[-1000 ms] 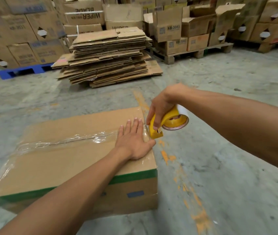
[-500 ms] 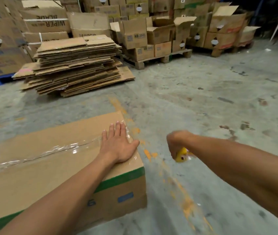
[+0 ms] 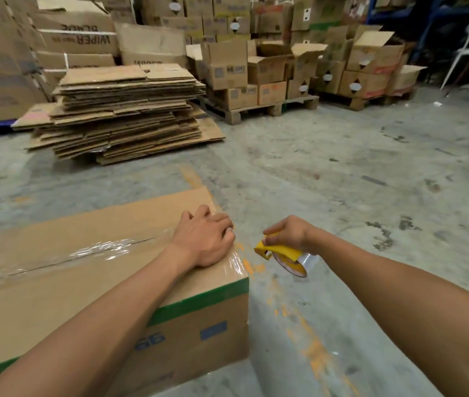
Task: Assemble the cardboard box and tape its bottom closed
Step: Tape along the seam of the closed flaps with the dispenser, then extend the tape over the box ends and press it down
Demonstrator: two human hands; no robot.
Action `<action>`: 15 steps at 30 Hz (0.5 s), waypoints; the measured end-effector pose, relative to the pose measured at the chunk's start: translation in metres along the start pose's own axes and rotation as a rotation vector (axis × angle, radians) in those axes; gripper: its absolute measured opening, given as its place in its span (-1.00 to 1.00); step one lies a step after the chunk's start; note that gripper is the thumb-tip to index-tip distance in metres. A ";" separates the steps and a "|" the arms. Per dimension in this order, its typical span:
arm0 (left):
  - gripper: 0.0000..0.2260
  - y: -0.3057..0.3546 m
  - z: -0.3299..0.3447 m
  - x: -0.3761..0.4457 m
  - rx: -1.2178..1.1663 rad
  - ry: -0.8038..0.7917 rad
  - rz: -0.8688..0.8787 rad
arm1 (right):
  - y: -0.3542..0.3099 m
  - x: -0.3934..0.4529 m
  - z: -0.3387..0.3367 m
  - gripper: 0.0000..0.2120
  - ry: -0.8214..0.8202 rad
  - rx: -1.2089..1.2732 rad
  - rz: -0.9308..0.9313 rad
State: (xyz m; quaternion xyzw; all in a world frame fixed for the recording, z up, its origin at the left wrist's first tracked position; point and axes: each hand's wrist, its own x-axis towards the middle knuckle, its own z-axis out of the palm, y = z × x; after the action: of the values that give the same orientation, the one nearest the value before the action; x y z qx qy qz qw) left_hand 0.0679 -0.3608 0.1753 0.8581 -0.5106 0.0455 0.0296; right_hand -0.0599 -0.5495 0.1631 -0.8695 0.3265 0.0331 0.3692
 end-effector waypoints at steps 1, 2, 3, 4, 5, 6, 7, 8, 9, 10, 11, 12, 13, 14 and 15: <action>-0.56 0.001 0.000 0.003 0.010 0.014 0.005 | -0.007 0.001 0.001 -0.59 0.027 0.062 -0.002; -0.53 0.002 0.001 0.005 0.019 0.022 0.012 | -0.012 0.003 0.002 -0.59 0.058 0.146 -0.001; -0.51 0.002 0.001 0.007 0.028 0.025 0.022 | -0.016 0.006 0.004 -0.59 0.086 0.253 0.002; -0.49 0.002 0.000 0.007 0.036 0.024 0.028 | -0.020 0.006 0.004 -0.58 0.110 0.369 0.001; -0.47 0.002 0.000 0.007 0.043 0.024 0.029 | -0.024 0.005 0.005 -0.58 0.128 0.481 -0.005; -0.46 0.002 0.000 0.007 0.050 0.026 0.032 | -0.029 0.003 0.006 -0.59 0.149 0.585 -0.012; -0.45 0.002 0.000 0.007 0.054 0.033 0.037 | -0.032 -0.001 0.007 -0.61 0.172 0.678 -0.017; -0.45 0.002 0.001 0.006 0.058 0.039 0.044 | -0.035 -0.004 0.007 -0.63 0.197 0.760 -0.023; -0.45 0.001 0.002 0.006 0.056 0.045 0.050 | -0.035 -0.006 0.008 -0.64 0.215 0.830 -0.032; -0.46 0.001 0.004 0.006 0.051 0.052 0.050 | -0.035 -0.009 0.007 -0.64 0.228 0.890 -0.044; -0.46 0.001 0.005 0.006 0.043 0.062 0.043 | -0.034 -0.012 0.006 -0.64 0.226 0.938 -0.056; -0.47 0.001 0.005 0.006 0.036 0.071 0.031 | -0.033 -0.015 0.005 -0.65 0.207 0.972 -0.068; -0.49 0.002 0.005 0.006 0.033 0.076 0.016 | -0.031 -0.019 0.003 -0.66 0.178 0.994 -0.080; -0.50 0.003 0.005 0.005 0.029 0.073 0.010 | -0.029 -0.022 0.000 -0.67 0.144 1.014 -0.093; -0.52 0.004 0.004 0.003 0.015 0.075 0.010 | -0.028 -0.025 -0.002 -0.68 0.108 1.036 -0.100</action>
State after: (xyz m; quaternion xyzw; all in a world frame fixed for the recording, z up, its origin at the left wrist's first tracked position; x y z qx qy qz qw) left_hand 0.0662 -0.3658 0.1719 0.8534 -0.5132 0.0816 0.0423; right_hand -0.0633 -0.5236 0.1893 -0.5878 0.2766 -0.1954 0.7347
